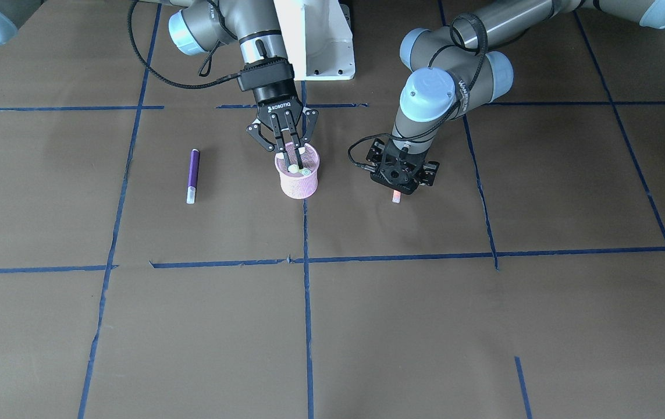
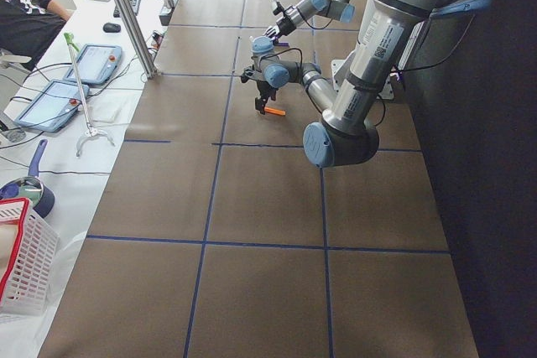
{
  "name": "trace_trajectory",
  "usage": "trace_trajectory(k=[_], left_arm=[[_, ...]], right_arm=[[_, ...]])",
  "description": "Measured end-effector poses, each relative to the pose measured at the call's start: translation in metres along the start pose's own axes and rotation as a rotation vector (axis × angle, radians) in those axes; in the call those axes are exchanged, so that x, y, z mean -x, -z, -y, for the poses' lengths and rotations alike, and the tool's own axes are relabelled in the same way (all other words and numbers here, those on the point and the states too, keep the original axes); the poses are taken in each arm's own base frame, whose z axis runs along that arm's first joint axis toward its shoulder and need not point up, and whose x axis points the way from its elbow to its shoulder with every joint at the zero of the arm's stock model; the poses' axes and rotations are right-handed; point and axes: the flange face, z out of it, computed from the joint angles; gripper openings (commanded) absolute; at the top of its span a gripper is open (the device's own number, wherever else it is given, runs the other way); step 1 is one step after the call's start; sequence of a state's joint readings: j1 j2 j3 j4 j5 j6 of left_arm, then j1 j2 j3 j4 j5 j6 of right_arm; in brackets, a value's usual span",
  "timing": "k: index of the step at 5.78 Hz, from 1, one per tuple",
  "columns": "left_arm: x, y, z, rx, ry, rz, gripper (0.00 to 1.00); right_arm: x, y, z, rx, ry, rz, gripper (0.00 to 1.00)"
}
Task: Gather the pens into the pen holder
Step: 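Drop the yellow marker into the pink cup by opening the right gripper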
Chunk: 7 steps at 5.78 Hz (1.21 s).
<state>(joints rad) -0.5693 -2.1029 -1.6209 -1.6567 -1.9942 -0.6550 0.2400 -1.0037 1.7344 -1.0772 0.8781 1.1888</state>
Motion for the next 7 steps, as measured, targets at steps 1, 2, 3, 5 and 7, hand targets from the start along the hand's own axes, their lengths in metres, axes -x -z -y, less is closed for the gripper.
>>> trace_trajectory(k=[1, 2, 3, 5, 7], left_arm=[[0.0, 0.0, 0.0, 0.0, 0.0, 0.0, 1.0], [0.0, 0.0, 0.0, 0.001, -0.001, 0.0, 1.0], [0.0, 0.0, 0.0, 0.0, -0.001, 0.0, 1.0], [0.0, 0.0, 0.001, 0.001, -0.001, 0.0, 1.0], [-0.001, -0.001, 0.0, 0.001, -0.002, 0.0, 0.66]], right_arm=[[0.001, 0.001, -0.004, 0.003, 0.001, 0.005, 0.75], [0.002, 0.003, -0.008, 0.008, 0.001, 0.009, 1.0], [0.003, 0.004, -0.009, 0.007, -0.002, 0.011, 1.0], [0.006, 0.017, 0.004, 0.008, -0.001, 0.011, 1.0], [-0.008, 0.036, 0.048, 0.171, 0.052, -0.044, 1.0]])
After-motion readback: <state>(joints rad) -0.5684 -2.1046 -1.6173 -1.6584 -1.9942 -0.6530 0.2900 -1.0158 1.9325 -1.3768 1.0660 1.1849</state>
